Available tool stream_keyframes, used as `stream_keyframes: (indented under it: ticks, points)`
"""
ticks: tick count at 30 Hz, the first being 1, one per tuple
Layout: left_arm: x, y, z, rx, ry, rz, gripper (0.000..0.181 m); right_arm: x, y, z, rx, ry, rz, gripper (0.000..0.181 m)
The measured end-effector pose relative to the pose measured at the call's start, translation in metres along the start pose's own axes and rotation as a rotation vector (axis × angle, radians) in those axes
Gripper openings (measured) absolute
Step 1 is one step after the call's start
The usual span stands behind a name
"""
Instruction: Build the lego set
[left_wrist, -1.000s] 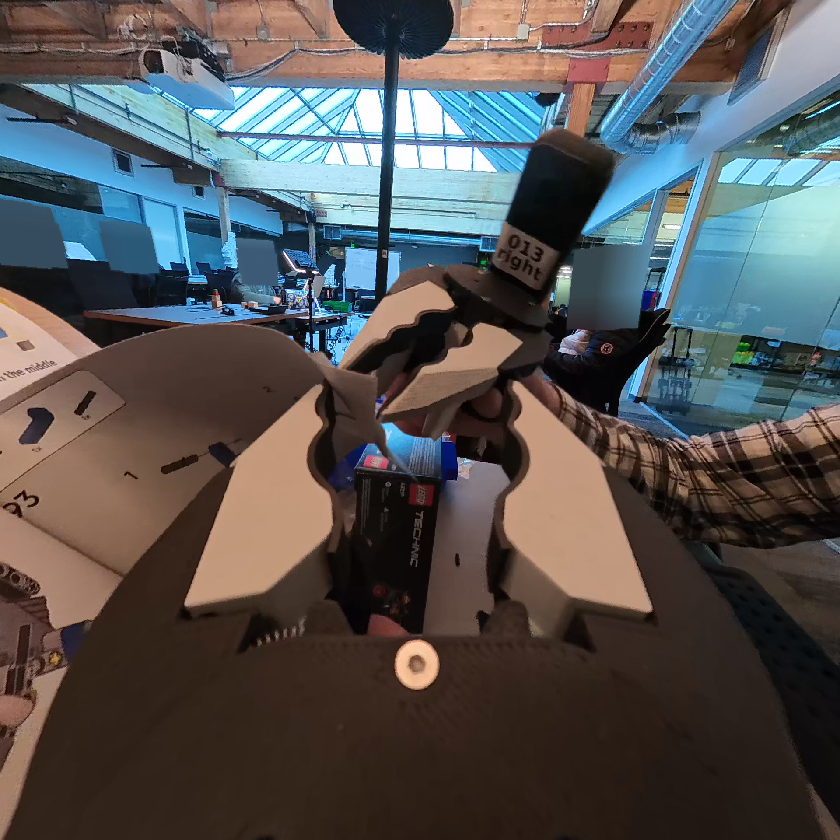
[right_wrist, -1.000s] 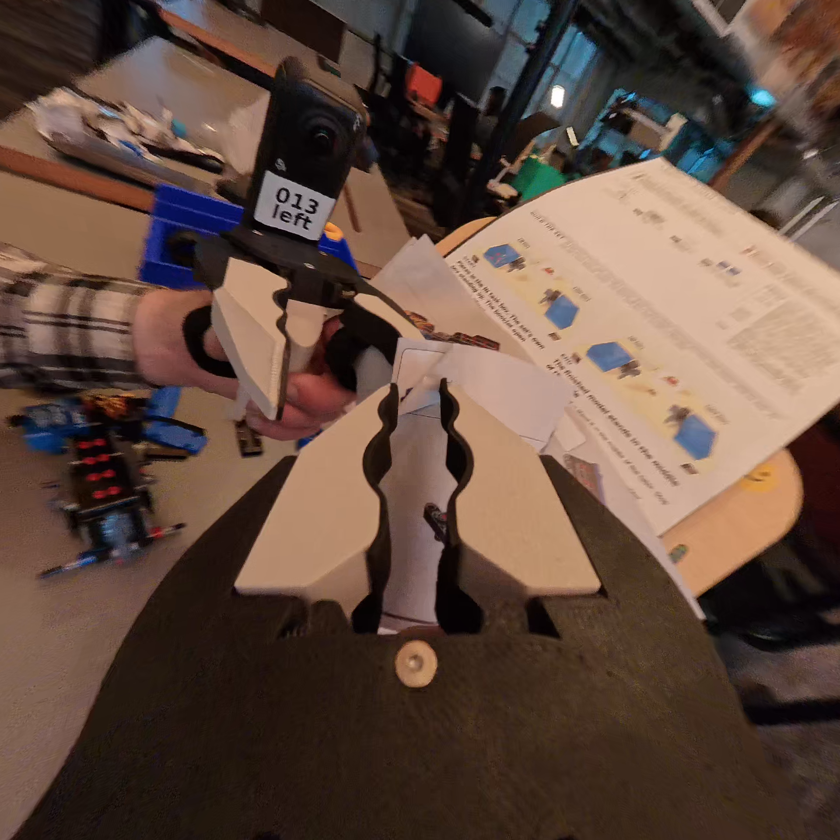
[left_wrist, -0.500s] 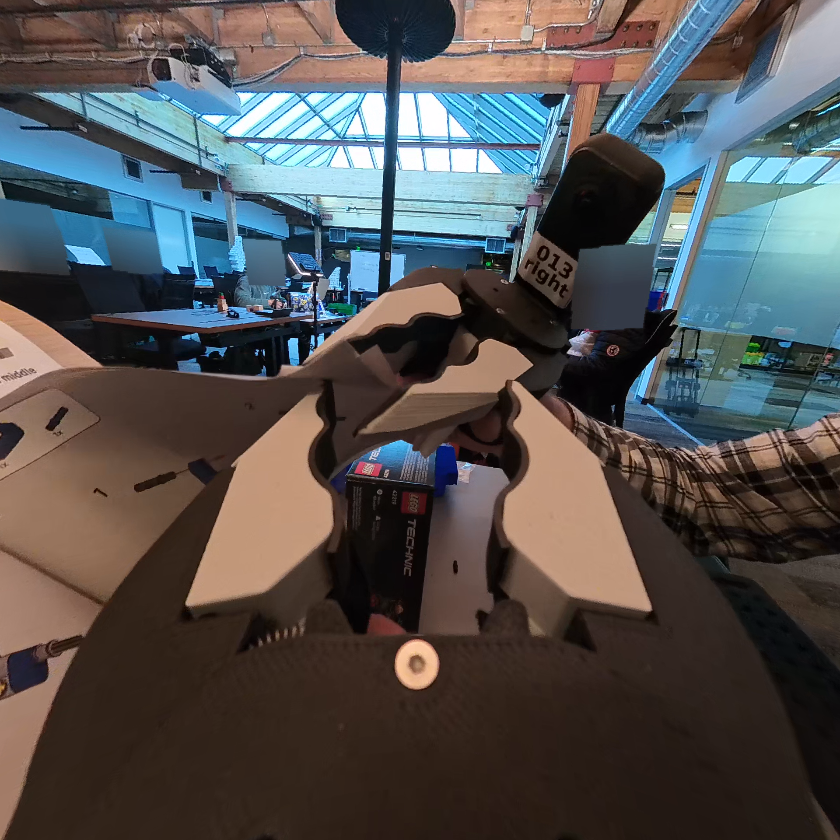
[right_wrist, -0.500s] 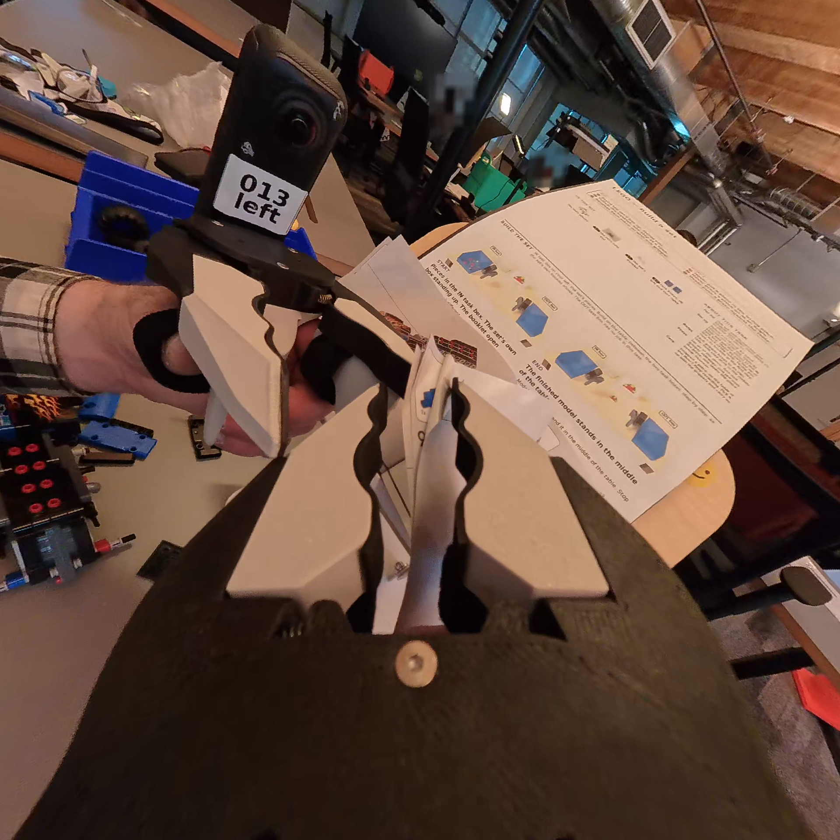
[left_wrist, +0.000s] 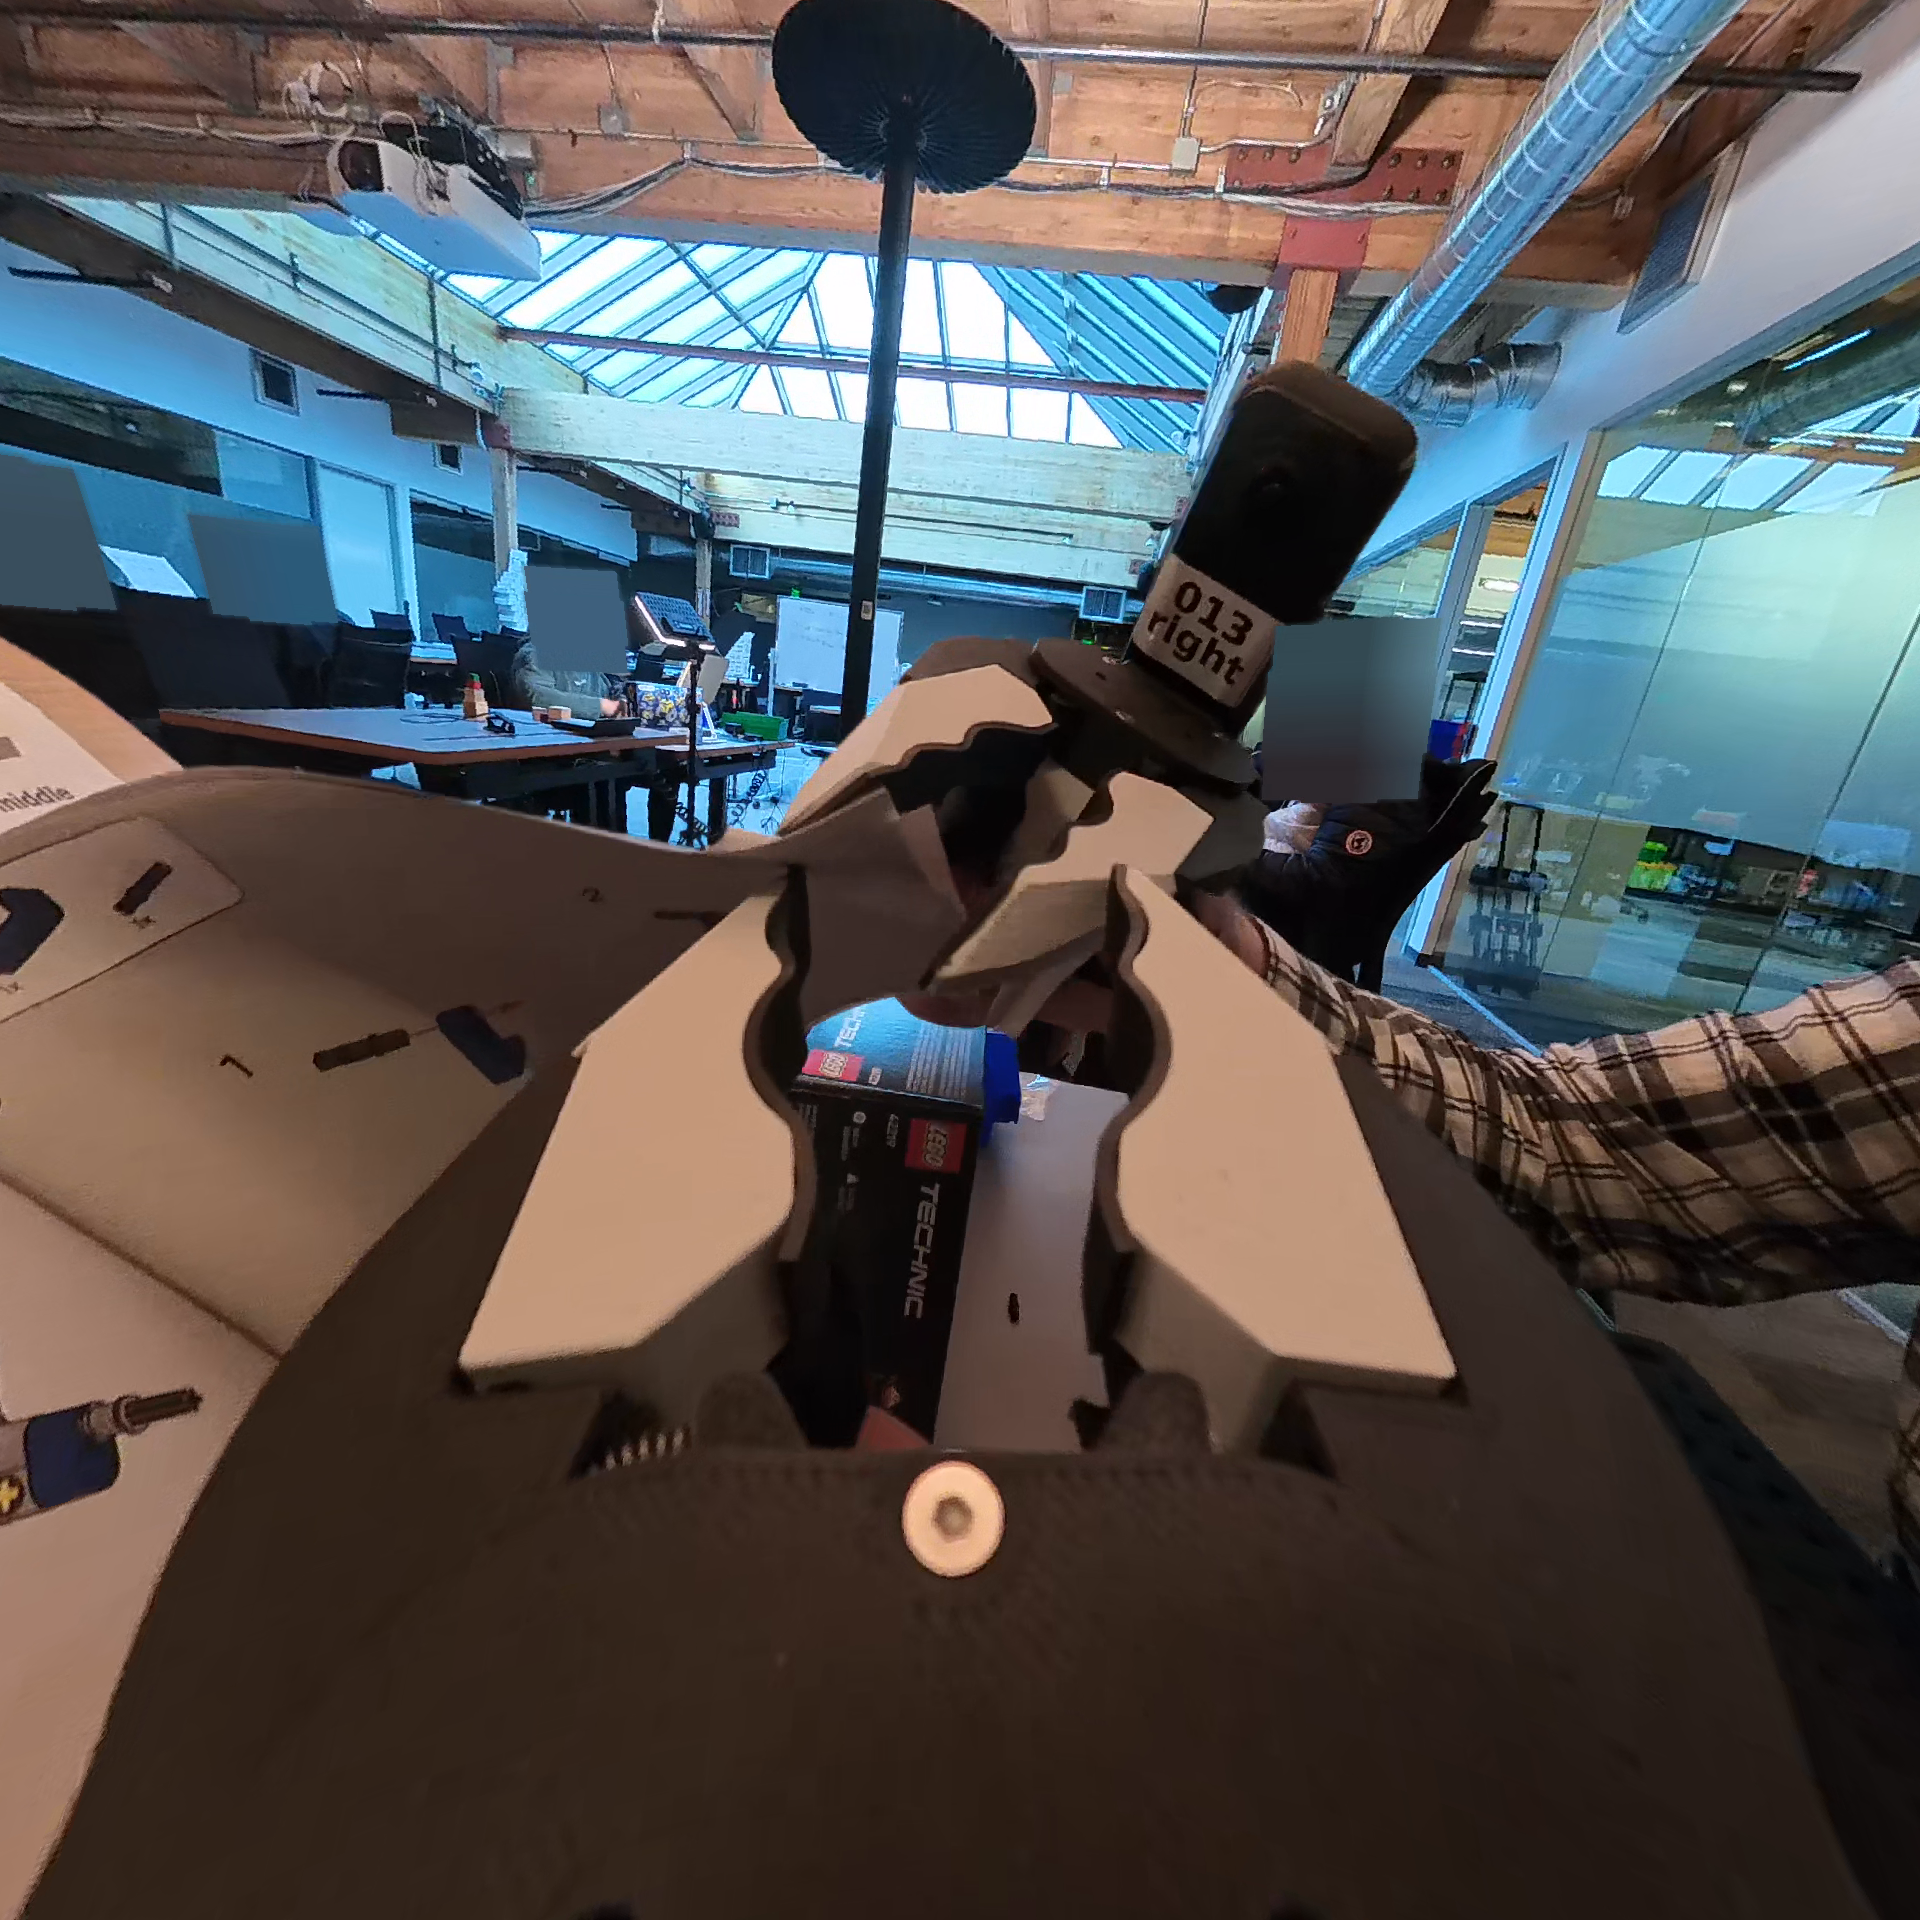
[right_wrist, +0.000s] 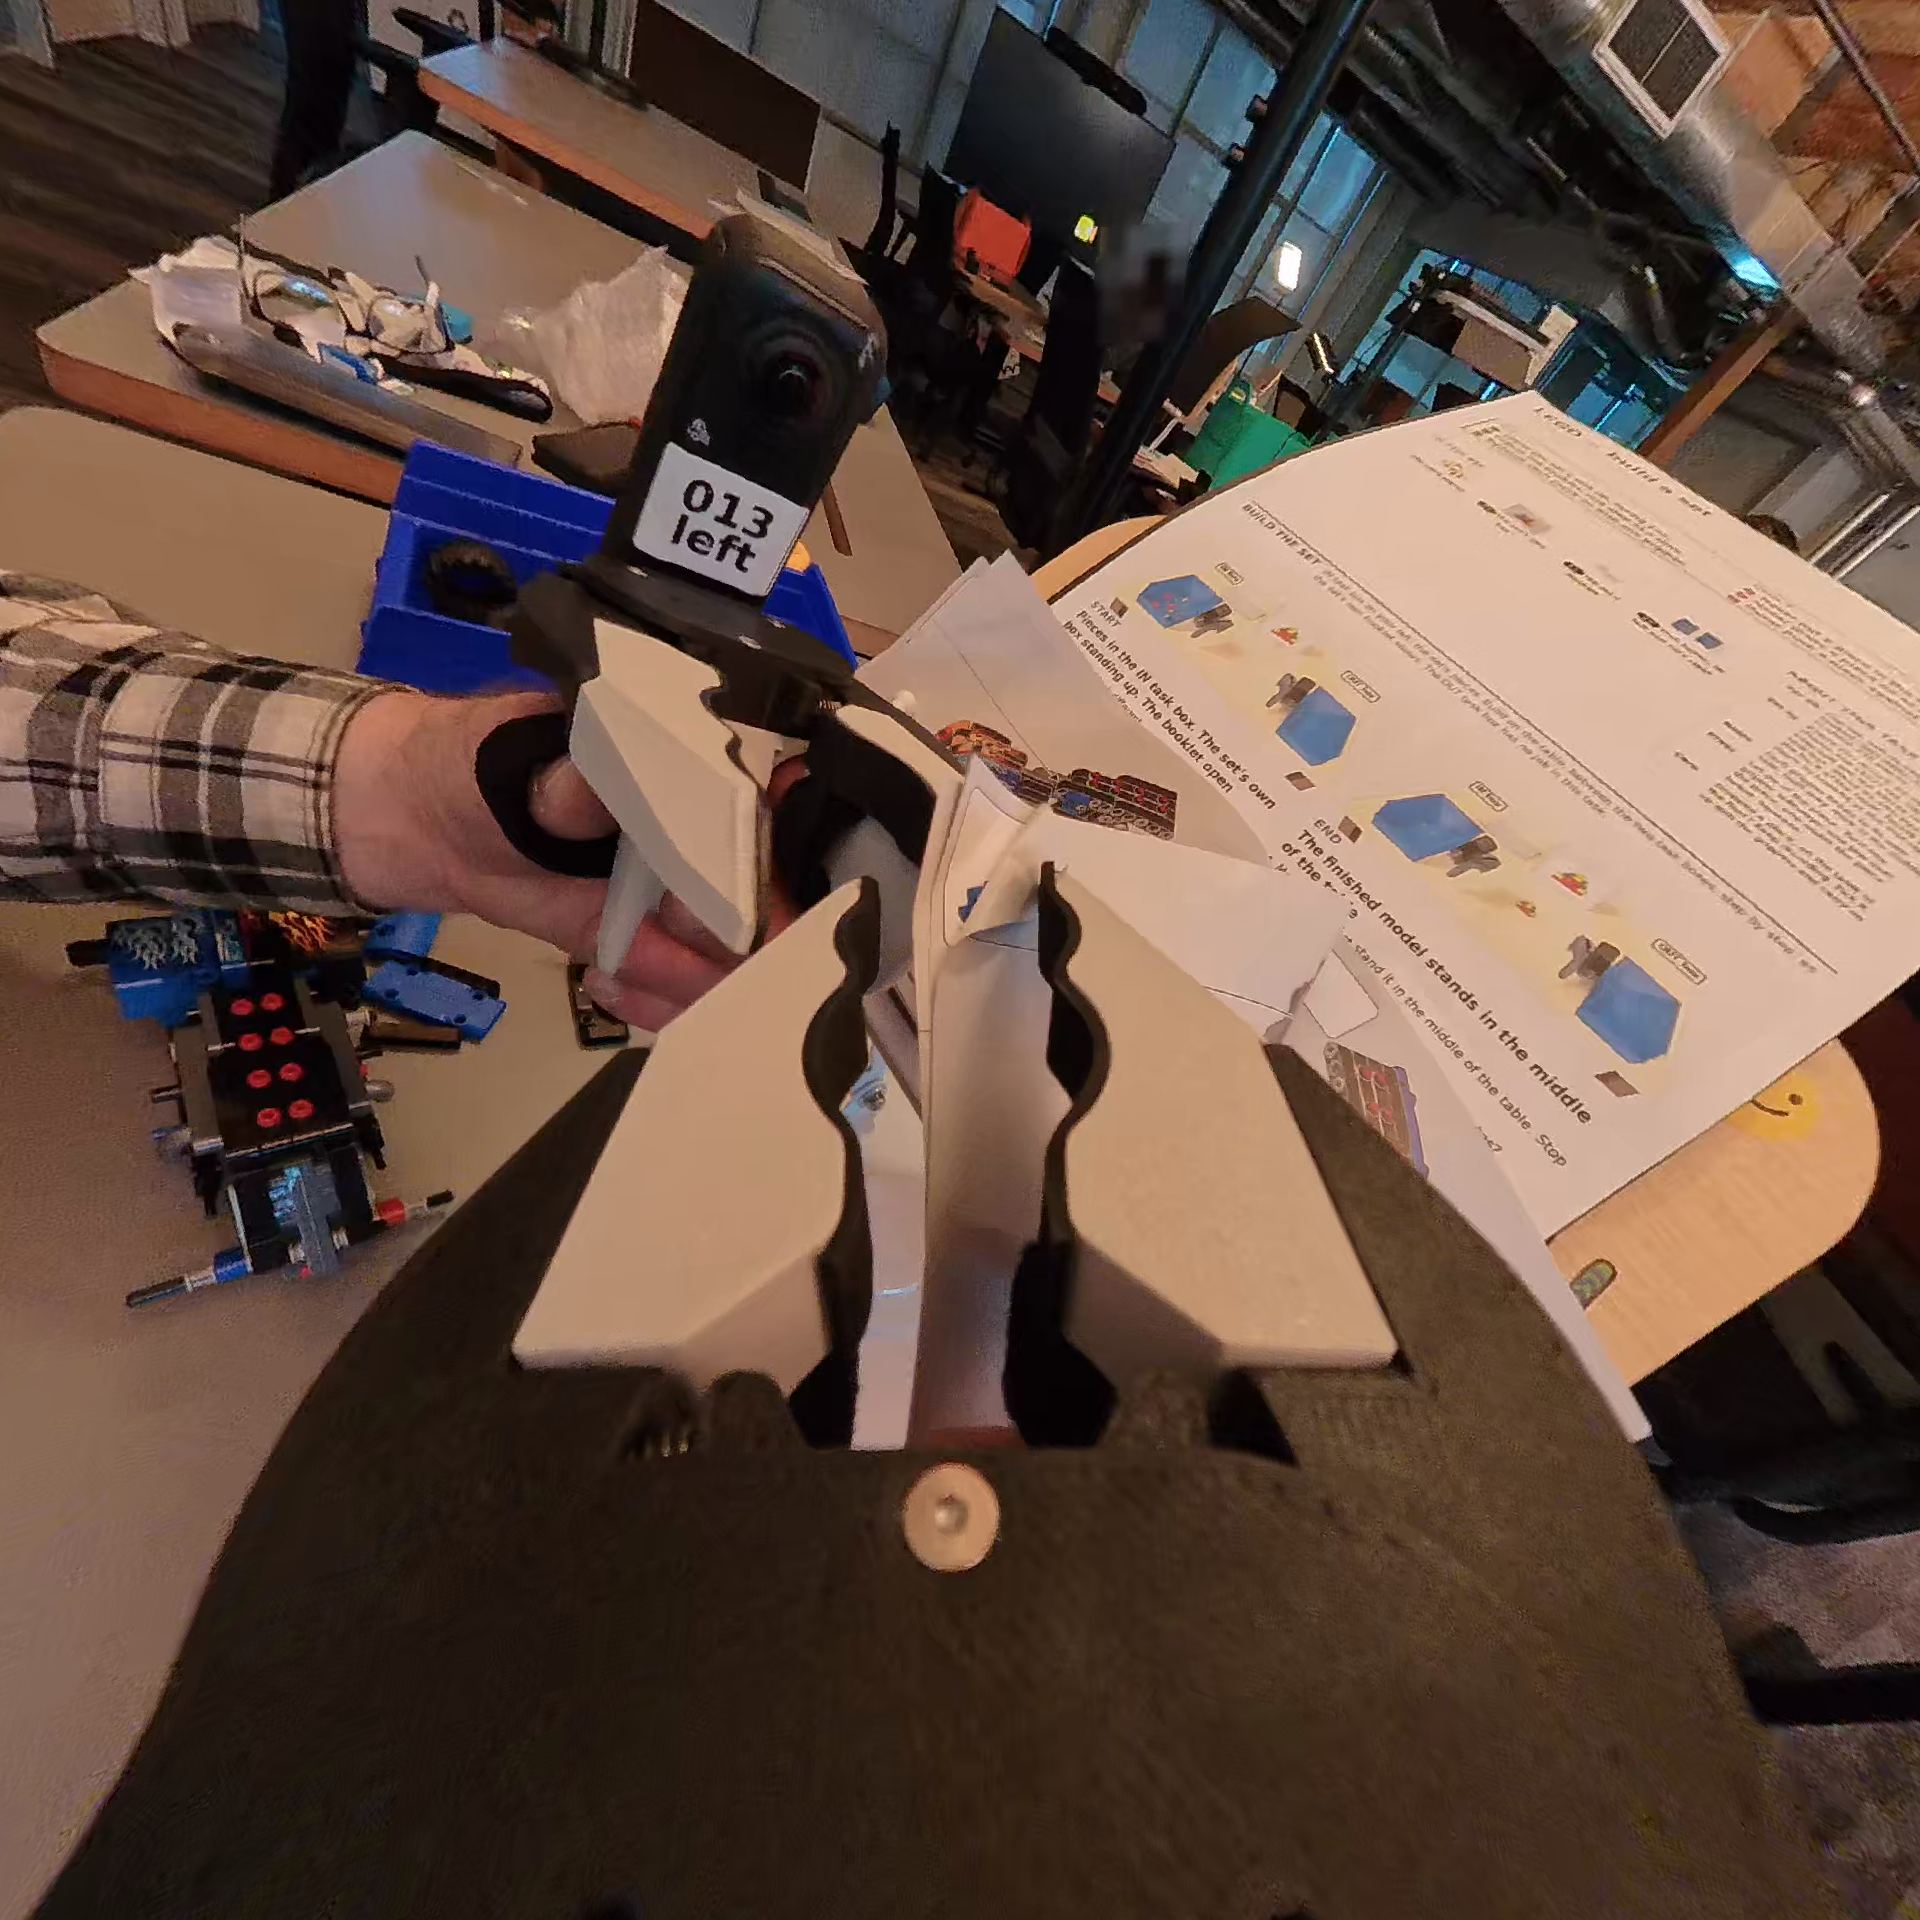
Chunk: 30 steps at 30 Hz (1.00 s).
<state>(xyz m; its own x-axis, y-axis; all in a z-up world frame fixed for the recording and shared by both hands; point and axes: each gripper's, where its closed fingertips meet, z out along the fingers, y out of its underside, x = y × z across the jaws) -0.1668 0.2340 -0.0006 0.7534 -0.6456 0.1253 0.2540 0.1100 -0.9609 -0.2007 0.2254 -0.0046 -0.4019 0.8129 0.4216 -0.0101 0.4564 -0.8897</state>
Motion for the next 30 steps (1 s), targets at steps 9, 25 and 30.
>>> stream_keyframes:
  ticks: [9,25,30]
  points:
    - [-0.004,-0.006,-0.012,0.048,-0.007,-0.031,0.043,-0.009,0.000,-0.001,-0.030,0.040,-0.123,0.023]
    - [-0.004,-0.004,-0.021,0.045,-0.015,-0.026,0.039,-0.006,0.004,0.000,-0.043,0.066,-0.142,0.007]
    - [-0.005,-0.007,-0.027,0.060,-0.022,-0.020,0.021,-0.002,0.003,-0.005,-0.030,0.082,-0.133,0.000]
